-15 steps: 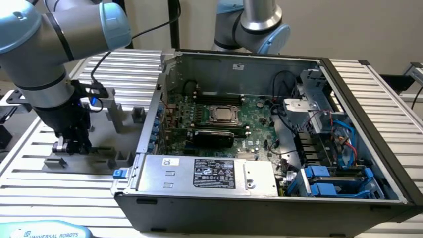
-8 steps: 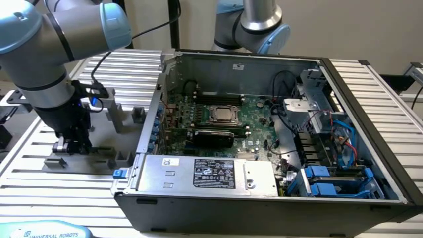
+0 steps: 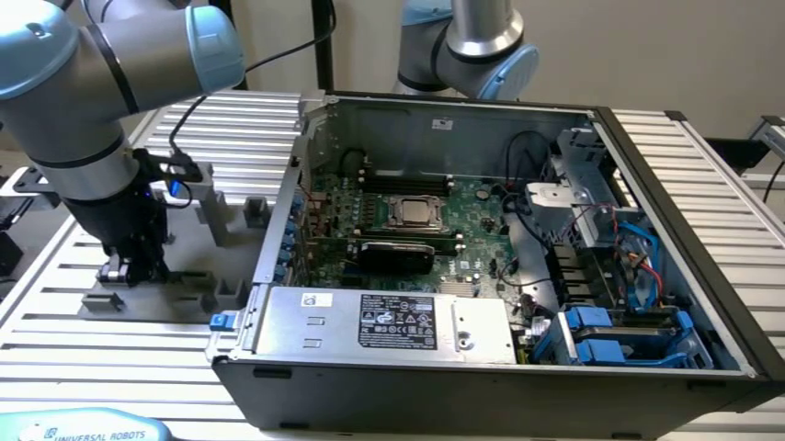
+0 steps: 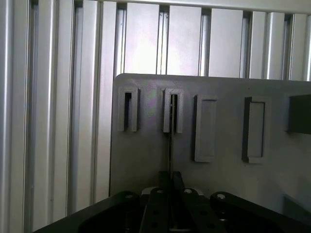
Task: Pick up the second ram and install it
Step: 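Pick up the second ram and move it above second insertion slot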
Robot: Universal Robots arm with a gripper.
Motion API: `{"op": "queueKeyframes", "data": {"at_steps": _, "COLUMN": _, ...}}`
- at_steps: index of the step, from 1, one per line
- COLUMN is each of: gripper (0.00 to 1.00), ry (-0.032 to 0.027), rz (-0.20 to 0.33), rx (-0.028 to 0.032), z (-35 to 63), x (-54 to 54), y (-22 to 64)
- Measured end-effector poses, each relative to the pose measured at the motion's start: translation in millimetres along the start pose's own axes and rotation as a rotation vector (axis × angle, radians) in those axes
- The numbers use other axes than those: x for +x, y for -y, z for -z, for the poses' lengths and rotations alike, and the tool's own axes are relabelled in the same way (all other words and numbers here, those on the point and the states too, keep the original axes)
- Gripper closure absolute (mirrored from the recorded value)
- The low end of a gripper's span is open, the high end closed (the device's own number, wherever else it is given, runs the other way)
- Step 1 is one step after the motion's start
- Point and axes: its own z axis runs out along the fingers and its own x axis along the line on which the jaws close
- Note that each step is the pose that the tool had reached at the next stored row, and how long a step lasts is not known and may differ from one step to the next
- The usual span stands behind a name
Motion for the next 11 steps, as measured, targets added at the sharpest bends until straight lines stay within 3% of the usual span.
{"op": "queueKeyframes", "data": {"at_steps": 5, "gripper": 0.86, "ry": 0.0002, "rz": -0.003, "rx": 0.0002, "z": -0.1, "x": 0.0, "y": 0.0}}
{"op": "queueKeyframes", "data": {"at_steps": 11, "gripper": 0.86, "ry": 0.0016, "rz": -0.043, "rx": 0.0014, "z": -0.1, "x": 0.0, "y": 0.0}}
